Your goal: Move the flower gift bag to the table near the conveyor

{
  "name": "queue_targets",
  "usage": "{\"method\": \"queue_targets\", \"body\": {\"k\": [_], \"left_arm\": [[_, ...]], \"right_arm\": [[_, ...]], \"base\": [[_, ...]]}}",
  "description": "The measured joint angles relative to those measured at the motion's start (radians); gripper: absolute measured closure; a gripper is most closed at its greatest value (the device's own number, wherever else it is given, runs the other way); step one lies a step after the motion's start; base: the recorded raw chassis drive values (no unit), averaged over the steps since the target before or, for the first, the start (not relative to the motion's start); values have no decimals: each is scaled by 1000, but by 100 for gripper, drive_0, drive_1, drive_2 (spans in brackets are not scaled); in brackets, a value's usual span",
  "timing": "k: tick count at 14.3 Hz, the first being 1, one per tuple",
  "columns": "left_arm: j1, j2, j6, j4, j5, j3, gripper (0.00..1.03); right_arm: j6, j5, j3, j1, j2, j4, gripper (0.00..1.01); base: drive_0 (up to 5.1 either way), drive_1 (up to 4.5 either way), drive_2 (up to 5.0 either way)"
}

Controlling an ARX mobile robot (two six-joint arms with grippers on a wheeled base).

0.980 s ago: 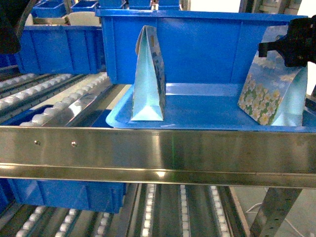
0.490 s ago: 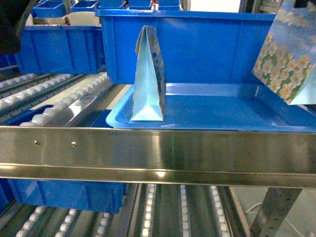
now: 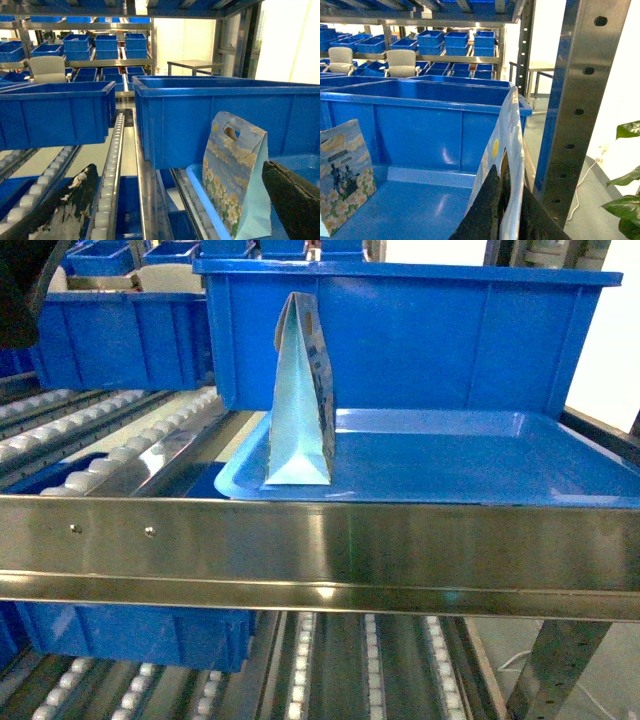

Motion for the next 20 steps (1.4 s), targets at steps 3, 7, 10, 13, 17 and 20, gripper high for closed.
{"method": "queue_targets", "body": {"k": [3,7,10,13,17,20], "left_arm": [[0,0,0,0,0,0,5],[0,0,0,0,0,0,5],[-1,1,0,0,-1,0,5],[-56,137,-11,-21,-36,179,5],[-138,285,-41,-154,-153,394,5],[-231,389,-33,-241,-221,512,5]], "right_arm": [[-9,42,-70,-2,-59,3,98],[-9,42,-70,-1,-59,3,98],[-9,42,-70,-2,-59,3,98],[-9,42,-70,-2,-60,3,98],[-9,42,-70,-2,-60,3,98],[-9,42,-70,-2,-60,3,98]], "base": [[0,0,0],[0,0,0],[0,0,0],[0,0,0],[0,0,0],[0,0,0]]}}
